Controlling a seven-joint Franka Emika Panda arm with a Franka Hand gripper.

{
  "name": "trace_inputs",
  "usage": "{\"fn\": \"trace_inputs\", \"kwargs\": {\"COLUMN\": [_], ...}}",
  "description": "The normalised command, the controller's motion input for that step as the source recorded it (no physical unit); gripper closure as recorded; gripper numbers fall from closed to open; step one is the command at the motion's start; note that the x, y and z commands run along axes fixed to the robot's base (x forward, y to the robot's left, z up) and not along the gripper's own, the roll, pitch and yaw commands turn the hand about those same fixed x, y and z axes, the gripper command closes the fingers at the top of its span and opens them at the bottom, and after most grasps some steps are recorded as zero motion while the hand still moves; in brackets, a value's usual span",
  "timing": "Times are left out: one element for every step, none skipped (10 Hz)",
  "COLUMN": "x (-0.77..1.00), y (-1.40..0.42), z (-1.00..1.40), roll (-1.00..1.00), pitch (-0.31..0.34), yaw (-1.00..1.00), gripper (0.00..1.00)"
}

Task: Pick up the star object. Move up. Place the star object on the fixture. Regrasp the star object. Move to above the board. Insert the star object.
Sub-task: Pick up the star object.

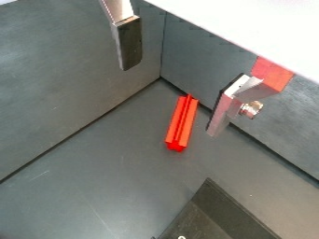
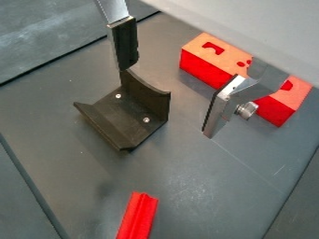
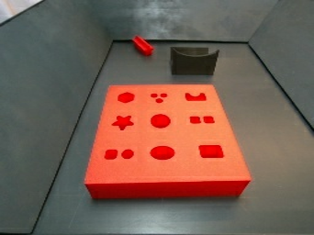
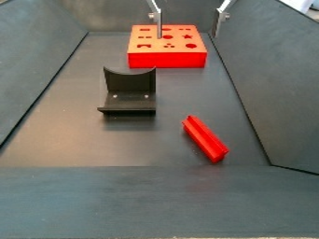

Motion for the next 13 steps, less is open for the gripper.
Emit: {"fn": "trace_inputs", "kwargs": {"x": [-0.25,-0.29,-0.22,-0.25,-0.26,-0.13,-0.03,0.0,0.0,0.08,0.11,0.11,0.09], "y": [0.39,0.79,0.68,0.66,0.65,0.6,0.47,0.37,0.29,0.15,0.11,0.03,0.0], "z": [-0.36,-0.83,-0.85,-0.86,-0.87,-0.91,-0.86,-0.83,-0.86,-1.0,-1.0,-1.0,-1.0], "roll": [0.0,-0.01,-0.01,0.0,0.0,-0.02,-0.02,-0.04,-0.04,0.0,0.0,-0.01,0.0], "pitch": [-0.1,-0.224,-0.213,-0.219,-0.217,-0.18,-0.199,-0.209,-0.19,-0.116,-0.099,-0.097,-0.084], "yaw": [0.05,0.48,0.59,0.58,0.57,0.57,0.53,0.48,0.4,0.43,0.41,0.34,0.3], "gripper": [0.0,0.0,0.0,0.0,0.0,0.0,0.0,0.0,0.0,0.0,0.0,0.0,0.0]}}
